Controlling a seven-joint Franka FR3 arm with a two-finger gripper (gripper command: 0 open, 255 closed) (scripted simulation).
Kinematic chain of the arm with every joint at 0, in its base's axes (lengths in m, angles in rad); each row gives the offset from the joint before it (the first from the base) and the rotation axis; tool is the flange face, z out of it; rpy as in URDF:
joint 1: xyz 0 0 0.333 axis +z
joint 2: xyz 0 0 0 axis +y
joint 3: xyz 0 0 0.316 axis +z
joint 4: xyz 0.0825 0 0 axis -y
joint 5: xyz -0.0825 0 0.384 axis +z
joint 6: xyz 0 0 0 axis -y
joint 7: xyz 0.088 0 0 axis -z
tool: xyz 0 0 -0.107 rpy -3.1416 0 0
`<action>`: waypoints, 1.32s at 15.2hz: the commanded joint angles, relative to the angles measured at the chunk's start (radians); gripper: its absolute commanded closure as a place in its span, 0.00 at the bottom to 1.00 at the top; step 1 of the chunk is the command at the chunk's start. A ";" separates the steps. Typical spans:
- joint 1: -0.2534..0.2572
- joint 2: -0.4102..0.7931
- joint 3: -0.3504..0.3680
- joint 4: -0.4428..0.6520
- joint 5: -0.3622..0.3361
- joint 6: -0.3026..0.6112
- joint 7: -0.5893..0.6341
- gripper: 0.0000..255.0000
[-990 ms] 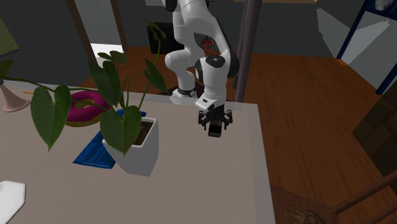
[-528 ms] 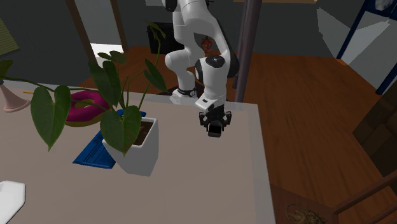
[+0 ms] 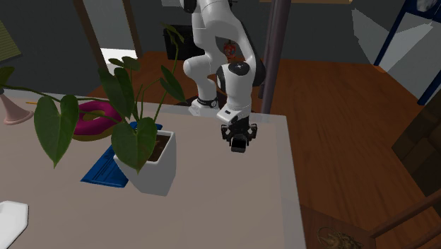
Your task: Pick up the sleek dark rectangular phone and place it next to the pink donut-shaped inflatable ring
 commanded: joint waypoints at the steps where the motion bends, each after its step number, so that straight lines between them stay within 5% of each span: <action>1: 0.001 0.001 0.000 -0.001 0.000 0.000 0.000 1.00; 20: -0.004 -0.140 0.007 0.127 -0.038 -0.266 0.040 1.00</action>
